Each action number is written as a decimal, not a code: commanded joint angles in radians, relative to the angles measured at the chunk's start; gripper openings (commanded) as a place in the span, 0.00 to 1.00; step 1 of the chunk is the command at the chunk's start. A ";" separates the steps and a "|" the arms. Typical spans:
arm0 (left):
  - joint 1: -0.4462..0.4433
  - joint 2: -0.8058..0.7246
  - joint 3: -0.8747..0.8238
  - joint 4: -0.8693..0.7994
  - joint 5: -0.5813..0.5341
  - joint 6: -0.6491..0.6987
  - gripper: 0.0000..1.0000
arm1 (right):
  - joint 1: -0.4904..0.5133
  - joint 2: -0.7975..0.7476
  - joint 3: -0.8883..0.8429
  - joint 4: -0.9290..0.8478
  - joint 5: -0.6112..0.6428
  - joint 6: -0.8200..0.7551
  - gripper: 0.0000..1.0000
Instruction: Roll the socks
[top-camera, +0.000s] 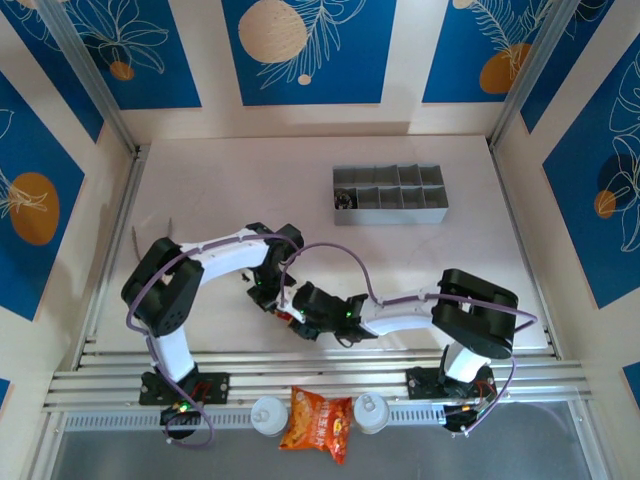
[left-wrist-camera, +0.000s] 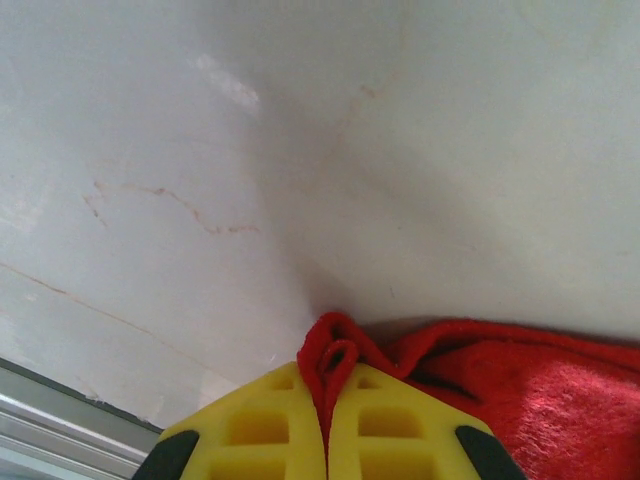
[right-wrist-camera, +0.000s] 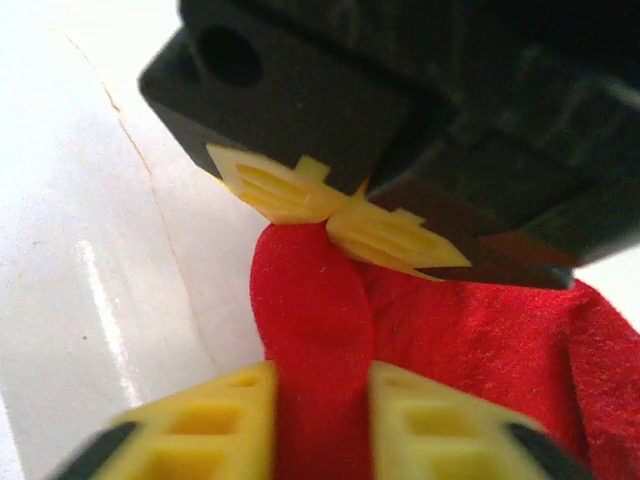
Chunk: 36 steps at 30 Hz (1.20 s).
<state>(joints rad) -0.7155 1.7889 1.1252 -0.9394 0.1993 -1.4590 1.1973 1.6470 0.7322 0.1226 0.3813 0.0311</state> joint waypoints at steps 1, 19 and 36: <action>-0.012 0.006 0.027 -0.055 -0.004 0.001 0.00 | 0.003 0.024 0.012 -0.072 0.052 0.046 0.05; 0.006 -0.163 0.018 0.093 -0.110 0.035 0.62 | -0.159 0.001 -0.264 0.116 -0.354 0.432 0.00; -0.065 -0.363 -0.334 0.505 0.004 0.138 0.26 | -0.391 0.103 -0.318 0.196 -0.644 0.515 0.00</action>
<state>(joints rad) -0.7658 1.4143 0.8246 -0.5156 0.1864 -1.3254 0.8299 1.6718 0.4664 0.5732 -0.2848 0.5350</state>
